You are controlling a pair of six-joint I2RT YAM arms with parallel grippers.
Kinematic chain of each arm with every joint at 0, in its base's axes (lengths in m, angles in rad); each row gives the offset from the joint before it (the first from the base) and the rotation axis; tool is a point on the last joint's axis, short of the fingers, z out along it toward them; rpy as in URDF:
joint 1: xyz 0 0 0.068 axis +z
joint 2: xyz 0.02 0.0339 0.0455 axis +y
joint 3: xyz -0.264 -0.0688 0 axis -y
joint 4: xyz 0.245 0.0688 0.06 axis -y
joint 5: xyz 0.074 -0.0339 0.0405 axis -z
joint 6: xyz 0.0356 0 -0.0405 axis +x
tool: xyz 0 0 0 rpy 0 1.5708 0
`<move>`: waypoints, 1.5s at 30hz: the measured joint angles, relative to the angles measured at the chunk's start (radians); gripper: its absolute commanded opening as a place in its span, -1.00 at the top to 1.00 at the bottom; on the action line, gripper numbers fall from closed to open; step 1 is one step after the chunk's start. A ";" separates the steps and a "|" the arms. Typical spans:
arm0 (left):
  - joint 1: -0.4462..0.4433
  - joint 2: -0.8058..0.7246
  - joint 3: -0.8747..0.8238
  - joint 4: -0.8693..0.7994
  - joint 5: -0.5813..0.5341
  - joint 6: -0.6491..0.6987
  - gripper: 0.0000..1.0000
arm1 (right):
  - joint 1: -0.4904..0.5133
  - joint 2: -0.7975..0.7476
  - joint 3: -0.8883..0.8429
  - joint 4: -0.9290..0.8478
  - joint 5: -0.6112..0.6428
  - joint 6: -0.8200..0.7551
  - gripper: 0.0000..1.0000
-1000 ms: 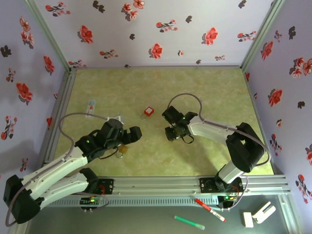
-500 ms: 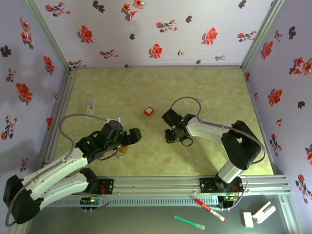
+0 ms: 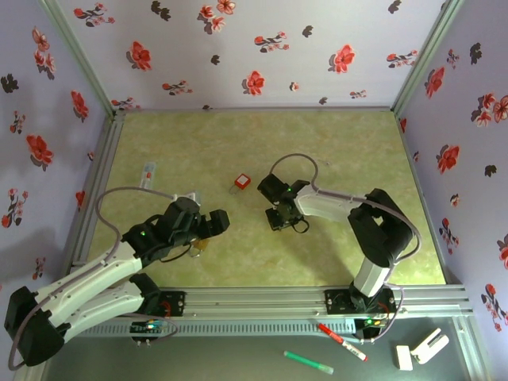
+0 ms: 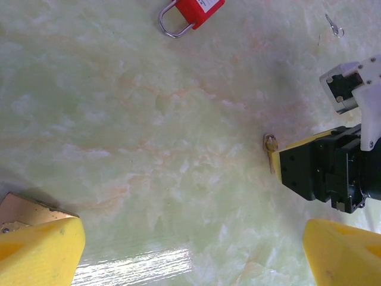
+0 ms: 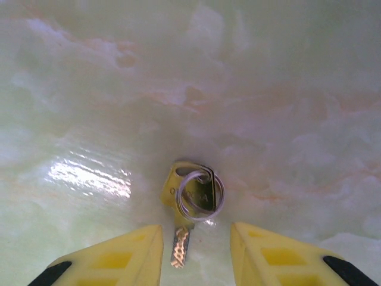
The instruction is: Unlock with the key
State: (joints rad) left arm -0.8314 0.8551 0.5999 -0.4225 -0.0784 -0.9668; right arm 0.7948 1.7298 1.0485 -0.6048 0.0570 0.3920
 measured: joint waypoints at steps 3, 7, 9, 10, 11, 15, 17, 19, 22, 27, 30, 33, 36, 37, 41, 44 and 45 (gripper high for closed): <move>0.000 0.000 0.000 0.000 0.000 0.000 -0.88 | -0.001 0.026 0.026 -0.003 0.000 -0.012 0.32; 0.000 0.000 -0.001 0.000 0.000 0.000 -0.88 | -0.006 0.049 0.047 -0.004 0.000 -0.027 0.40; 0.000 0.000 -0.001 0.000 0.000 0.000 -0.88 | -0.013 0.052 0.050 -0.009 -0.001 -0.033 0.44; 0.000 0.000 -0.001 0.000 0.000 0.000 -0.88 | -0.017 0.053 0.052 -0.011 -0.001 -0.034 0.46; 0.000 0.000 -0.001 0.000 0.000 0.000 -0.88 | -0.021 0.055 0.053 -0.012 -0.001 -0.037 0.48; 0.000 0.000 -0.007 0.003 0.000 0.000 -0.88 | -0.031 0.058 0.054 -0.018 -0.001 -0.045 0.60; 0.000 0.000 -0.011 0.003 0.000 0.000 -0.88 | -0.034 0.058 0.054 -0.022 -0.002 -0.046 0.62; 0.000 0.000 -0.012 0.003 0.000 0.000 -0.87 | -0.036 0.058 0.054 -0.021 -0.005 -0.046 0.67; 0.000 0.000 -0.012 0.003 0.000 0.000 -0.86 | -0.037 0.058 0.054 -0.022 -0.009 -0.051 0.78; 0.000 0.001 -0.012 0.003 0.000 0.000 -0.85 | -0.038 0.058 0.054 -0.022 -0.014 -0.051 0.91; 0.000 0.002 -0.012 0.004 0.000 0.000 -0.85 | -0.038 0.051 0.053 -0.022 -0.016 -0.048 1.00; -0.002 0.012 -0.012 0.018 0.000 0.000 -0.85 | -0.039 0.027 0.038 -0.023 -0.017 -0.039 1.00; -0.005 0.041 -0.012 0.048 0.003 0.000 -0.84 | -0.044 -0.023 0.013 -0.026 -0.023 -0.016 1.00; -0.007 0.053 -0.012 0.062 0.004 0.000 -0.84 | -0.047 -0.042 0.005 -0.026 -0.027 -0.013 1.00; -0.019 0.111 -0.012 0.119 0.019 -0.003 -0.84 | -0.055 -0.116 -0.017 -0.027 -0.043 0.010 1.00; -0.029 0.145 -0.011 0.142 0.027 -0.003 -0.84 | -0.058 -0.141 -0.018 -0.029 -0.054 0.017 1.00; -0.032 0.153 -0.011 0.148 0.029 -0.003 -0.84 | -0.058 -0.145 -0.019 -0.029 -0.059 0.021 1.00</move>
State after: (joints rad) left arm -0.8631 1.0080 0.5892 -0.2745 -0.0498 -0.9703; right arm 0.7372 1.5848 1.0294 -0.6342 -0.0017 0.4126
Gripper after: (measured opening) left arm 0.921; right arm 0.043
